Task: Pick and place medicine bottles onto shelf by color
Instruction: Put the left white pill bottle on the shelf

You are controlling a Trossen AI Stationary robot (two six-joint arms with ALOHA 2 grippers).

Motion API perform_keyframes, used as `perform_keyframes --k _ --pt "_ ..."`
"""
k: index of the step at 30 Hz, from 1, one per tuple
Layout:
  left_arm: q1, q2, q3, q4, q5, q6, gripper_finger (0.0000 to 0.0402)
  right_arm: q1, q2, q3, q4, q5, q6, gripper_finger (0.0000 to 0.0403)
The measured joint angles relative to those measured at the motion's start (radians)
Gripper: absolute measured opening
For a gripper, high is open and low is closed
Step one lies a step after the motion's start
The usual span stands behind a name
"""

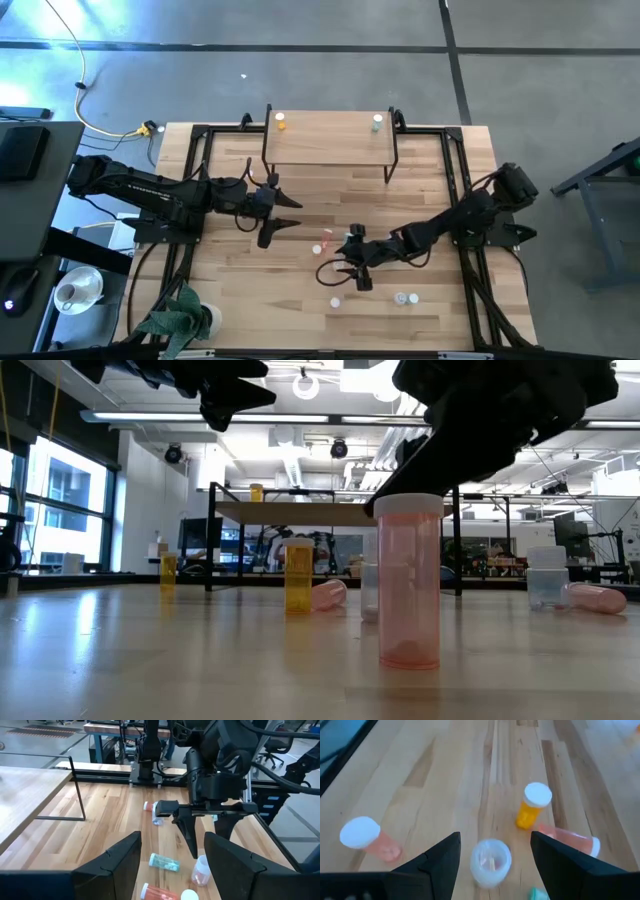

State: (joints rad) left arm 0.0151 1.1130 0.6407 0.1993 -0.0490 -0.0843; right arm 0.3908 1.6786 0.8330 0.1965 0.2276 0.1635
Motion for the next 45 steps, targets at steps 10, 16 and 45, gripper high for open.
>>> perform_keyframes --k 10,16,45 --pt "0.000 0.000 0.000 -0.002 0.000 0.001 0.0205 -0.005 0.064 0.000 0.009 -0.013 0.019 0.0232" --pt "0.000 0.000 0.000 -0.002 0.000 0.001 0.0205 -0.005 0.070 0.000 0.017 -0.026 0.019 0.0225" --pt "0.000 0.000 0.000 -0.002 0.000 0.001 0.0202 -0.043 -0.162 0.000 -0.014 -0.017 -0.127 0.0121"
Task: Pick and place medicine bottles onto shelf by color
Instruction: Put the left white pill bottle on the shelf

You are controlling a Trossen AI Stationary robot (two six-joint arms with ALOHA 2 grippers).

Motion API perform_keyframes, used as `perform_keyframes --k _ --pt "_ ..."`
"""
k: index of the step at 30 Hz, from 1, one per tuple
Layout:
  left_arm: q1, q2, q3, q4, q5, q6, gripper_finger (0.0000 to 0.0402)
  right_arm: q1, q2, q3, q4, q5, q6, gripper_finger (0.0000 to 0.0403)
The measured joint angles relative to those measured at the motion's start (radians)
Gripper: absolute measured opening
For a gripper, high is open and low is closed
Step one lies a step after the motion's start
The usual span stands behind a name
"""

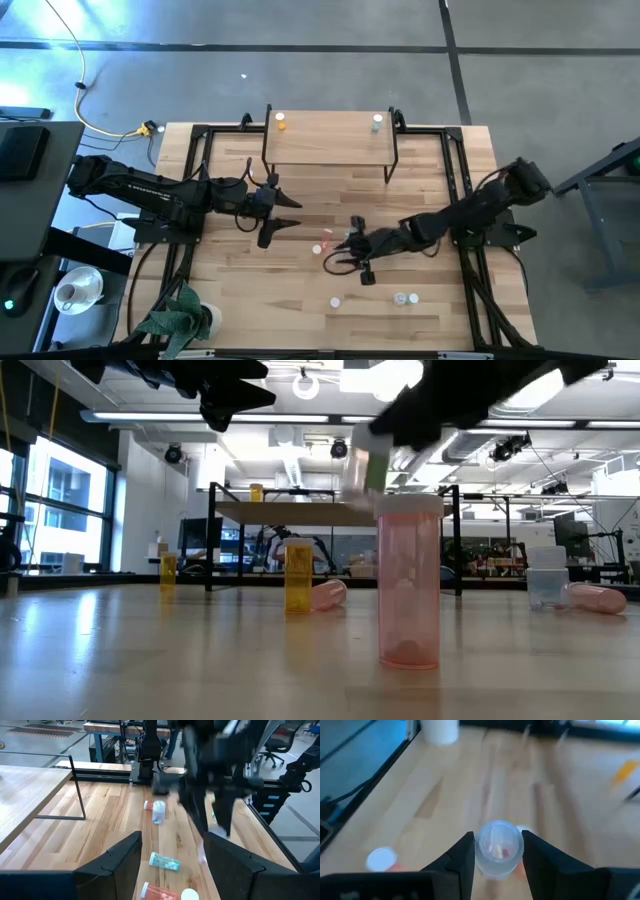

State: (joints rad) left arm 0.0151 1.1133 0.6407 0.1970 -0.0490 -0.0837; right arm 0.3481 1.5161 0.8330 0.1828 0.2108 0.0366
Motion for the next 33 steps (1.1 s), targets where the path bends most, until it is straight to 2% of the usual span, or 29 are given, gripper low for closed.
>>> perform_keyframes --k 7,14,22,28,33 --pt "0.000 0.000 0.000 0.000 0.000 -0.001 0.0202 -0.092 -0.203 0.000 -0.004 0.138 -0.141 0.0121" --pt "0.000 0.000 0.000 0.000 -0.007 -0.002 0.0202 -0.292 -0.339 0.046 0.000 0.226 -0.243 0.0122" --pt "0.000 0.000 0.000 -0.008 -0.011 -0.002 0.0202 -0.542 -0.334 0.215 -0.145 0.176 -0.215 0.0122" --pt "0.000 0.000 0.000 -0.013 -0.015 -0.002 0.0202 -0.676 -0.298 0.272 -0.210 0.114 -0.145 0.0122" --pt "0.000 0.000 0.000 -0.013 -0.015 -0.002 0.0202 -0.781 -0.223 0.316 -0.259 0.021 -0.048 0.0122"
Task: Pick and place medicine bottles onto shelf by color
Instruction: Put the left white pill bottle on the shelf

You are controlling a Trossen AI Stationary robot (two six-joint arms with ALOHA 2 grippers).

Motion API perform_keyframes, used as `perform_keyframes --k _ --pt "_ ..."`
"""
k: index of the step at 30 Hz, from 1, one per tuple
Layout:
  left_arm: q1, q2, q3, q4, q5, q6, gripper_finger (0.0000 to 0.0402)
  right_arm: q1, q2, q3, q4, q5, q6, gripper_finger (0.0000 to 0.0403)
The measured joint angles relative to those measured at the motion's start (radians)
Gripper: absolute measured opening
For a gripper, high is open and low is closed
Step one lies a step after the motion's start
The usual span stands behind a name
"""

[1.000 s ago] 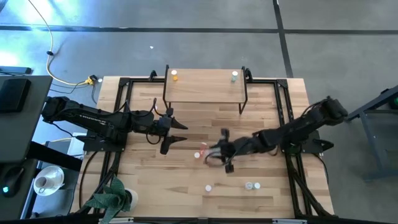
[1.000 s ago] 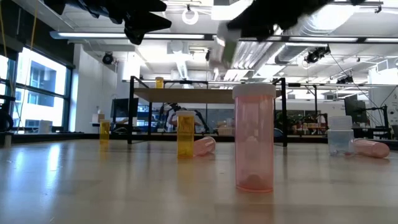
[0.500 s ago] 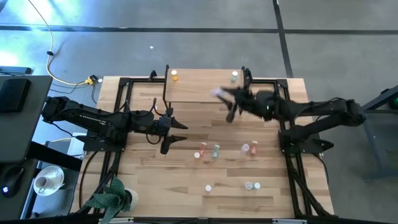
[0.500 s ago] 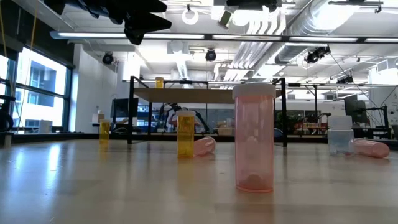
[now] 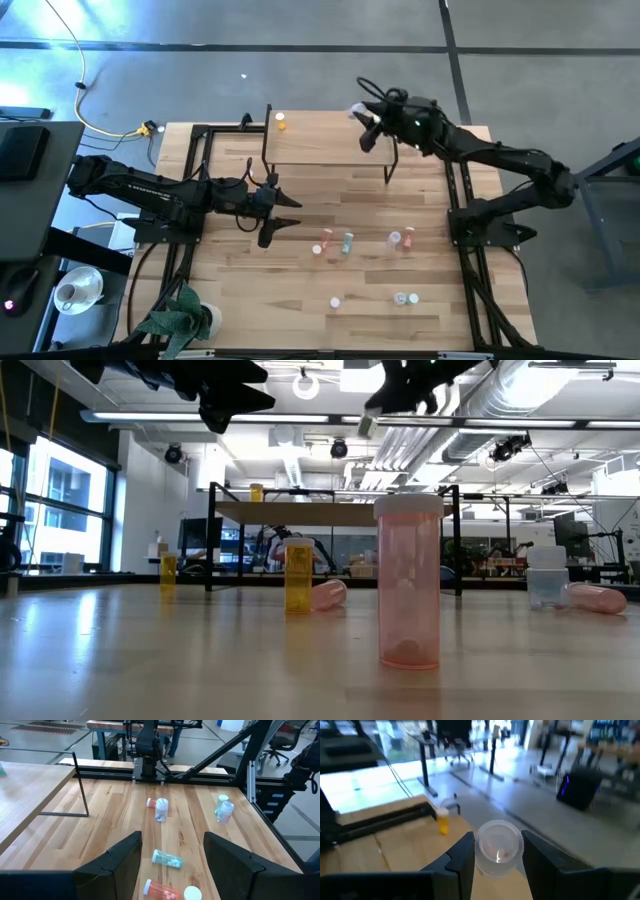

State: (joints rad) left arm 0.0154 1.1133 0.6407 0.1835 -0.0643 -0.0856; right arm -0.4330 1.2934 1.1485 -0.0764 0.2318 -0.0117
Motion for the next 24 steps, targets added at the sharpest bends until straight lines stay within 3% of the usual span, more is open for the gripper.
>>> perform_keyframes --k 11,24 --pt "0.000 0.000 0.000 0.000 0.000 0.001 0.0202 -0.071 0.228 0.190 -0.255 -0.085 0.039 0.0122" --pt "0.000 0.000 0.000 -0.004 0.000 0.001 0.0202 -0.112 0.339 0.199 -0.257 -0.137 0.067 0.0122"
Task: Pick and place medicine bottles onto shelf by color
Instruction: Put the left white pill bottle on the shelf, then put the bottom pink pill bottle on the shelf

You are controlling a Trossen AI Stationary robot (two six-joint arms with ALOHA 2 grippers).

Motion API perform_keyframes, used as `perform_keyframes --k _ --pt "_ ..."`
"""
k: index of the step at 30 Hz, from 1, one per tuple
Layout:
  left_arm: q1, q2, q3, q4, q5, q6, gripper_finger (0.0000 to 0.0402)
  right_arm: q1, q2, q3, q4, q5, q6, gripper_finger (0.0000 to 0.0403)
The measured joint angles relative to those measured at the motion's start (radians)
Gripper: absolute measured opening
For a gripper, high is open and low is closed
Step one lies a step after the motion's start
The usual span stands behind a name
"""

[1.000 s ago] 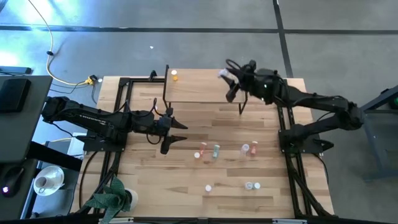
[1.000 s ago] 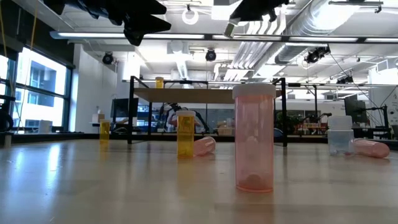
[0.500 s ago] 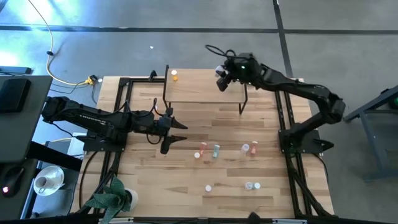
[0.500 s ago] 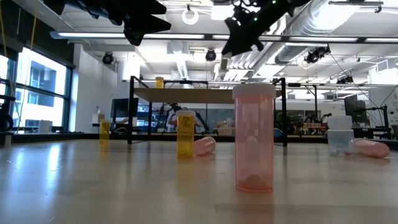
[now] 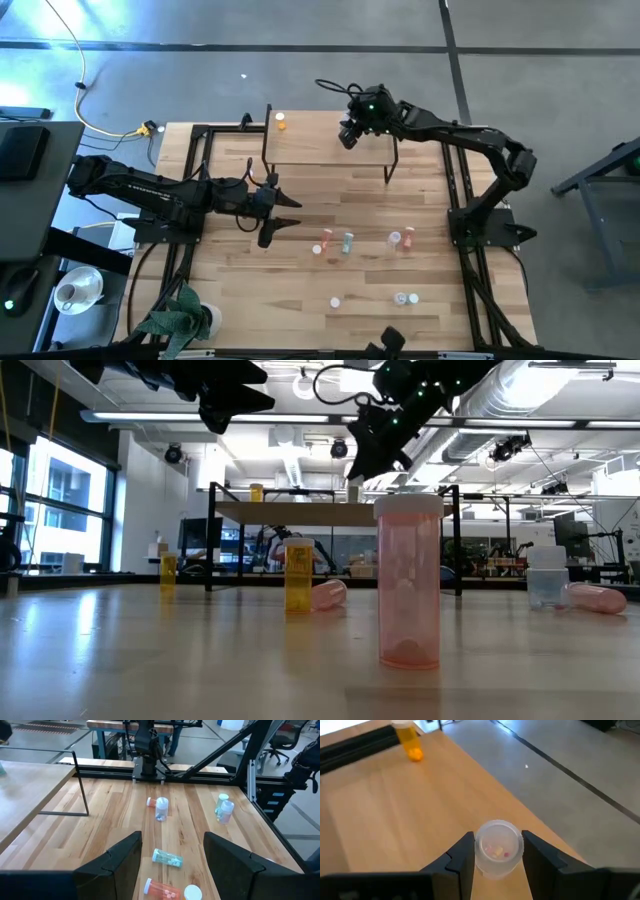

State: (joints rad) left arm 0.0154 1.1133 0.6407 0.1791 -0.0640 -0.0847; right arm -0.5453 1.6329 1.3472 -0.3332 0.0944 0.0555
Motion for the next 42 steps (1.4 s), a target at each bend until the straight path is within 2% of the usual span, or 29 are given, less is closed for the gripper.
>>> perform_keyframes --k 8,16,26,31,42 --pt "0.000 0.000 0.000 0.000 -0.001 0.000 0.0202 -0.018 0.005 0.000 -0.029 -0.044 0.016 0.0122" --pt "0.000 0.000 0.000 -0.003 -0.004 -0.001 0.0202 -0.018 0.005 0.000 -0.045 -0.042 0.016 0.0125" --pt "0.000 0.000 0.000 -0.003 -0.004 -0.001 0.0202 -0.017 0.005 0.000 -0.045 -0.024 0.014 0.0180" --pt "0.000 0.000 0.000 -0.003 -0.004 -0.001 0.0202 -0.017 0.003 0.000 -0.045 -0.024 0.009 0.0193" --pt "0.000 0.000 0.000 -0.003 -0.003 0.001 0.0202 0.022 -0.151 0.000 -0.095 -0.029 -0.005 0.0194"
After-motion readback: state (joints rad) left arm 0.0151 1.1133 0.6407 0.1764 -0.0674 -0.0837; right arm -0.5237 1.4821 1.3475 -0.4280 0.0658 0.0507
